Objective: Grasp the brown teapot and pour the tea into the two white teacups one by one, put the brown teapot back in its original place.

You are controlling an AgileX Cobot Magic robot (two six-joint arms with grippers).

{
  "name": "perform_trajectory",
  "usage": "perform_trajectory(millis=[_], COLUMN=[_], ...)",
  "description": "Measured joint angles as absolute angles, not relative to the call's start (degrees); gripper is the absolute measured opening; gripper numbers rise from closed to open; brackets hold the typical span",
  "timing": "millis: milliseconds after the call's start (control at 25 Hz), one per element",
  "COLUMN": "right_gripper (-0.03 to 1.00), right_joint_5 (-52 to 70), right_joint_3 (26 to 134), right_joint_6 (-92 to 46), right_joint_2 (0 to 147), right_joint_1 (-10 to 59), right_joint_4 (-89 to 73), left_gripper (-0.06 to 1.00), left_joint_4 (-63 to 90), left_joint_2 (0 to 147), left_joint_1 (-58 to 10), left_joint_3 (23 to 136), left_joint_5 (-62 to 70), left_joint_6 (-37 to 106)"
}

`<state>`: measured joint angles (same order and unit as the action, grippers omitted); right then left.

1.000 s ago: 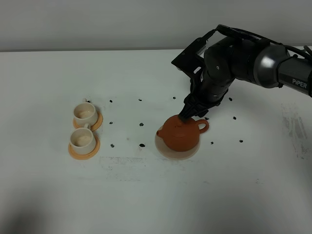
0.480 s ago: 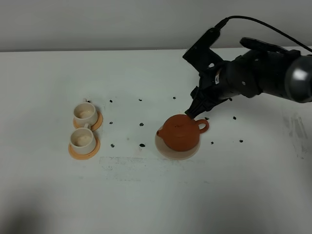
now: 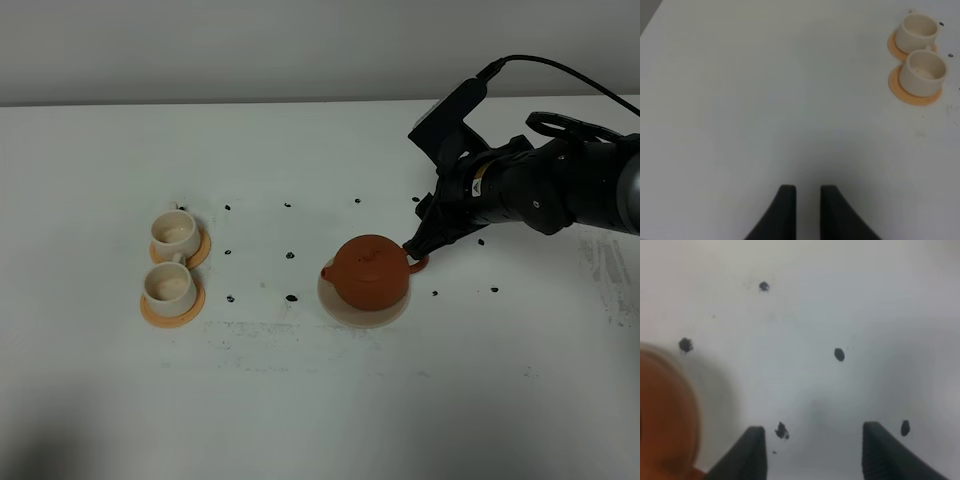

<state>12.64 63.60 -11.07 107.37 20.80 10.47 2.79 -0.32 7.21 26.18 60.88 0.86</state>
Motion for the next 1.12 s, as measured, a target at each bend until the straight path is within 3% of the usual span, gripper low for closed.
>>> perform_trajectory(millis=[560, 1120], right_gripper=[0.42, 0.35], right_joint_5=[15.7, 18.0], right_joint_3=[63.6, 63.6], right_joint_6=[-18.1, -25.2], right_joint_2=[110.5, 110.5], right_joint_1=[20.8, 20.8], right_joint_4=[10.5, 8.0], left_gripper=[0.11, 0.11], left_joint_4=[2.8, 2.8], left_joint_2=[-0.3, -0.3], left_joint_1=[7.2, 7.2], left_joint_3=[26.2, 26.2], left_joint_5=[60.9, 60.9], left_joint_6=[0.9, 0.9])
